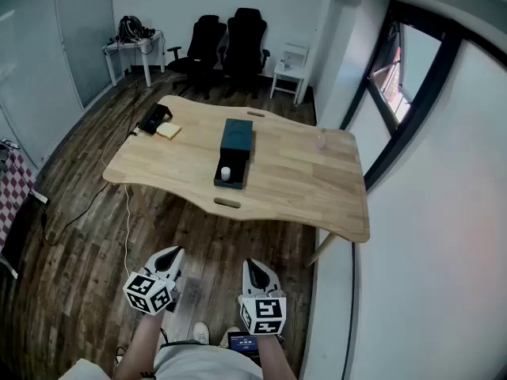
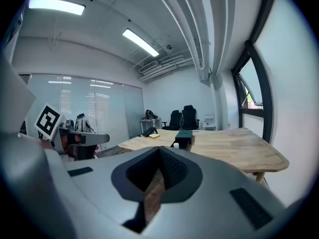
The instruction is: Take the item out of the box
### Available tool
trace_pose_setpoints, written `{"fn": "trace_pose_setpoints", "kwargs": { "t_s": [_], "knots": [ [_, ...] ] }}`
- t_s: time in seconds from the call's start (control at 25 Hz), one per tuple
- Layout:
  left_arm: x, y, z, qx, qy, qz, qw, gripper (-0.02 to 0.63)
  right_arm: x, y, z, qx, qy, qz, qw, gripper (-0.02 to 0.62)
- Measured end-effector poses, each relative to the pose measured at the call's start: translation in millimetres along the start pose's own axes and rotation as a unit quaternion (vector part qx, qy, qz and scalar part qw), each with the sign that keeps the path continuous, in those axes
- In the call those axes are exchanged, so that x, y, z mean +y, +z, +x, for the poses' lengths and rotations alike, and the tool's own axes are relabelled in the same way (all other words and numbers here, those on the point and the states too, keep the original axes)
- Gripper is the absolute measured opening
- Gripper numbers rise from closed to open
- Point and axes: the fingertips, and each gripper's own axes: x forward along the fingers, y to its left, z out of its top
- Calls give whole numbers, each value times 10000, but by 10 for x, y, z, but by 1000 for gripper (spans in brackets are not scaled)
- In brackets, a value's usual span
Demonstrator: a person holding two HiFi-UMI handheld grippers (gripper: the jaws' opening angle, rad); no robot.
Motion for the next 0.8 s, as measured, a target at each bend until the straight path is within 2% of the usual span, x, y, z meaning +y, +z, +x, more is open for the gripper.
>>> {"fn": "trace_pose_setpoints", "kwargs": {
  "t_s": [0.4,0.8],
  "knots": [
    [47,5,-20,-24,82,-41,10000,2,37,13,-10,-27,47,-51,10000,5],
    [2,-31,68,5,181,-61,9998,2,-216,-69,21,-12,29,307,9995,5]
  ]
}}
